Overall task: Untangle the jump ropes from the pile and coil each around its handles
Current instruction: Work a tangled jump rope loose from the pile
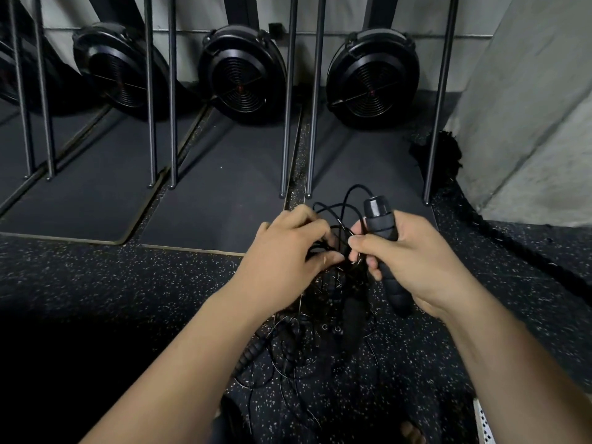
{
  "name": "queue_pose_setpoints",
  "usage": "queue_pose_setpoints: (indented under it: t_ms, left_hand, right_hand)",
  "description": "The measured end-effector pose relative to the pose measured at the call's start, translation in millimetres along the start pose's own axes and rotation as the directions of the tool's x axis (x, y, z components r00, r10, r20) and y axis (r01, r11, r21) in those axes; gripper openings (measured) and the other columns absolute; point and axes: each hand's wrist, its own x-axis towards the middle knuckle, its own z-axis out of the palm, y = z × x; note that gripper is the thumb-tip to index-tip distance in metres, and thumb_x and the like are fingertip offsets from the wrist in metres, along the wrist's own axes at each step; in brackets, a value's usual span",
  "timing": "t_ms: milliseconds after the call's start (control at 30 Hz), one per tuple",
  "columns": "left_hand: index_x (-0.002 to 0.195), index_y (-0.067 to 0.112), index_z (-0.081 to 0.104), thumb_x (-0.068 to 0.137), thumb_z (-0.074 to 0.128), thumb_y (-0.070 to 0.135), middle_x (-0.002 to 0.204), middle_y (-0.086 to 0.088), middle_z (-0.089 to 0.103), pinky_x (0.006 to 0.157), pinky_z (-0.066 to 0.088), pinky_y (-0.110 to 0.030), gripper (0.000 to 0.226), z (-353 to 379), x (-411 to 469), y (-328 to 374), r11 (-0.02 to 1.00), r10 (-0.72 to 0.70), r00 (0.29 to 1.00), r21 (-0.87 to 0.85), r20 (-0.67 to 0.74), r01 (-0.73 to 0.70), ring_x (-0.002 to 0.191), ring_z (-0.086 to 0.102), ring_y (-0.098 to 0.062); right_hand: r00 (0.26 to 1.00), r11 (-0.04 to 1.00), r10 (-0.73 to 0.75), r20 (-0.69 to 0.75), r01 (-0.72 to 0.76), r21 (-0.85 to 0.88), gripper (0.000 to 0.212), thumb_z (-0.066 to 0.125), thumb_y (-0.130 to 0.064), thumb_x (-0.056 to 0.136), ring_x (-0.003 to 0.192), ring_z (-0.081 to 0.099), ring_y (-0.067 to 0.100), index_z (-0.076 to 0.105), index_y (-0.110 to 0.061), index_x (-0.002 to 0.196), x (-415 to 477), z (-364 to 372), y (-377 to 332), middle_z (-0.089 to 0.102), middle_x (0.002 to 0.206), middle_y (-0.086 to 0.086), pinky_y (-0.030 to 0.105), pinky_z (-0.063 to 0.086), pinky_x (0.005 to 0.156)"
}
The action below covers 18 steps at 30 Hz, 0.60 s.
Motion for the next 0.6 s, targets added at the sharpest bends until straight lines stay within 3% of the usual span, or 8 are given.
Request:
queue_pose_setpoints:
  t_ms: [100, 267, 467, 500, 600]
  left_hand:
    - [0.101, 0.034, 0.065, 0.099, 0.067, 0.05, 0.108, 0.017, 0.053, 0.095, 0.047, -0.046, 0.016, 2, 1, -1, 1.0, 0.008, 1.0, 0.026, 0.015, -0.008, 0.105, 0.053, -0.008]
    - [0.086, 0.022, 0.065, 0.098, 0.076, 0.025, 0.104, 0.014, 0.062, 0.087, 0.05, -0.037, 0.016, 3, -3, 0, 0.973, -0.017, 0.994, -0.229, -0.109, -0.009, 0.099, 0.061, -0.012]
    - [0.089, 0.018, 0.066, 0.101, 0.072, 0.019, 0.104, 0.009, 0.071, 0.09, 0.054, -0.041, 0.013, 7, -4, 5, 0.923, -0.113, 0.984, -0.381, -0.141, 0.052, 0.101, 0.067, -0.016]
    - [0.089, 0.018, 0.066, 0.101, 0.072, 0.019, 0.105, 0.008, 0.068, 0.092, 0.054, -0.038, 0.014, 8, -4, 6, 0.928, -0.12, 0.982, -0.369, -0.147, 0.058, 0.102, 0.065, -0.017]
    - [0.087, 0.019, 0.065, 0.099, 0.074, 0.019, 0.109, 0.014, 0.048, 0.093, 0.041, -0.012, 0.015, 8, -2, 4, 0.969, -0.13, 0.971, -0.234, -0.201, 0.081, 0.109, 0.053, -0.011]
  right_hand:
    - [1.0, 1.0, -0.008, -0.021, 0.007, -0.021, 0.005, 0.073, -0.002, 0.096, 0.06, 0.052, 0.019, 0.07, -0.005, 0.1, 1, -2, 1, 0.074, 0.077, 0.015, 0.032, 0.045, 0.053]
    - [0.995, 0.997, -0.03, -0.098, 0.023, -0.069, 0.006, 0.073, -0.005, 0.097, 0.06, 0.053, 0.02, 0.069, -0.008, 0.101, 5, -6, 8, 0.075, 0.077, 0.012, 0.036, 0.047, 0.054]
    - [0.981, 0.976, -0.069, -0.18, 0.029, -0.215, 0.005, 0.072, -0.018, 0.097, 0.056, 0.06, 0.016, 0.066, -0.017, 0.097, 12, 2, 20, 0.076, 0.078, 0.007, 0.042, 0.054, 0.057]
    - [0.98, 0.964, -0.084, -0.179, 0.034, -0.262, 0.006, 0.072, -0.021, 0.097, 0.058, 0.062, 0.016, 0.066, -0.02, 0.097, 12, 3, 20, 0.076, 0.078, 0.005, 0.044, 0.056, 0.06]
    - [0.978, 0.967, -0.111, -0.179, 0.064, -0.248, 0.007, 0.073, -0.021, 0.097, 0.057, 0.062, 0.013, 0.066, -0.02, 0.098, 12, 3, 19, 0.076, 0.076, 0.002, 0.045, 0.056, 0.063]
